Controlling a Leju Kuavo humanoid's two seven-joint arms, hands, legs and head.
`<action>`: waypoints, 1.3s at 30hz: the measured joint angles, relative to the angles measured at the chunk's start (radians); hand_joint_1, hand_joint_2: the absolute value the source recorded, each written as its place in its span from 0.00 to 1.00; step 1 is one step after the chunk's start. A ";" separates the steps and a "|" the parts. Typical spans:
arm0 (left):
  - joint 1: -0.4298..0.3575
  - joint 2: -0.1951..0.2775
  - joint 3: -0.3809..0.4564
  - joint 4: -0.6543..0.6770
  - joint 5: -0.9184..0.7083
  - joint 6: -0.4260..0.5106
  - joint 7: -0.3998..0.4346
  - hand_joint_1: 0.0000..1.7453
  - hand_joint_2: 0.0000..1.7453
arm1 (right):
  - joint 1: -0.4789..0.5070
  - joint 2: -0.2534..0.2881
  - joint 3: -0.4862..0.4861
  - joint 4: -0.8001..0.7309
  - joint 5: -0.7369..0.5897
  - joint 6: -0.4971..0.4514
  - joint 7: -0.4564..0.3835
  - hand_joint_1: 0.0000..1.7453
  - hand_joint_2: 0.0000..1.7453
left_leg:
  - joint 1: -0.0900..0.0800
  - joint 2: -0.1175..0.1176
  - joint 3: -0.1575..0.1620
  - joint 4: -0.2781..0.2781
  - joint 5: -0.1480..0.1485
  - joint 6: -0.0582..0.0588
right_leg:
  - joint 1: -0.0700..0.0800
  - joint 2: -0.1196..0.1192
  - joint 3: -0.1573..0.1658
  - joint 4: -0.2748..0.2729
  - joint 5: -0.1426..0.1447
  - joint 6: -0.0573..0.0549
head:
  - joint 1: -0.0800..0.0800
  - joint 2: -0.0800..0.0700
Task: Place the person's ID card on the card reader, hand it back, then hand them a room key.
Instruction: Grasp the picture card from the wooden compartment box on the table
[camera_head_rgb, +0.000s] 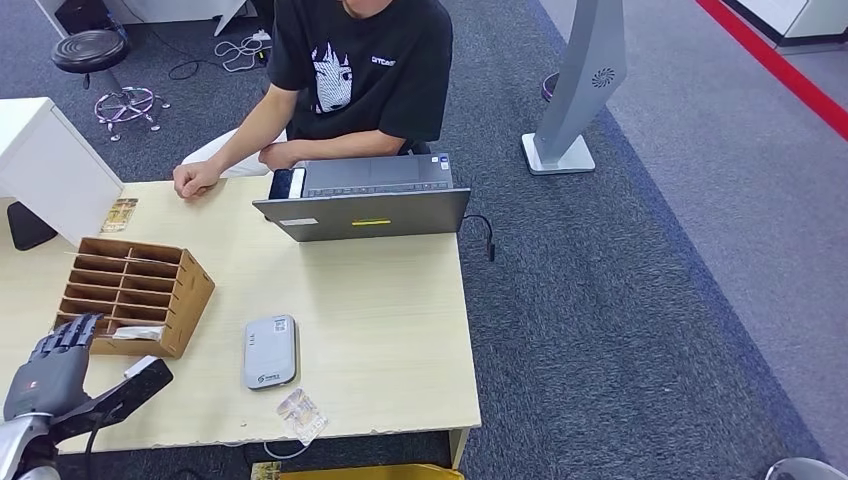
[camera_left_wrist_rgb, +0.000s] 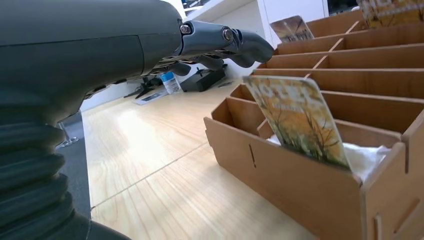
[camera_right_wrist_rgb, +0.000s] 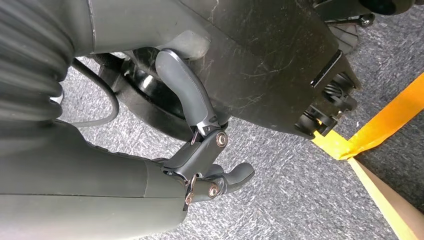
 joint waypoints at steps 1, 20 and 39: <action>0.000 0.000 -0.002 0.005 -0.001 0.000 0.000 0.00 1.00 | 0.000 0.001 -0.001 0.002 -0.001 0.001 -0.002 0.00 1.00 | 0.000 0.000 0.000 0.000 0.000 0.000 | 0.000 0.000 0.000 0.000 0.000 0.000 | 0.000 0.000; -0.022 0.013 -0.016 0.036 -0.011 -0.004 -0.012 0.00 1.00 | -0.011 0.020 -0.024 0.033 -0.015 0.016 -0.039 0.00 1.00 | 0.000 0.000 0.000 0.000 0.001 0.000 | 0.000 0.000 0.000 0.000 0.001 0.000 | 0.000 0.000; -0.052 0.028 -0.031 0.049 -0.059 0.068 -0.030 0.00 1.00 | -0.021 0.035 -0.025 0.062 -0.008 0.026 -0.058 0.00 1.00 | 0.000 0.000 0.000 0.000 0.001 0.000 | 0.000 0.000 0.000 0.000 0.001 -0.001 | 0.000 0.000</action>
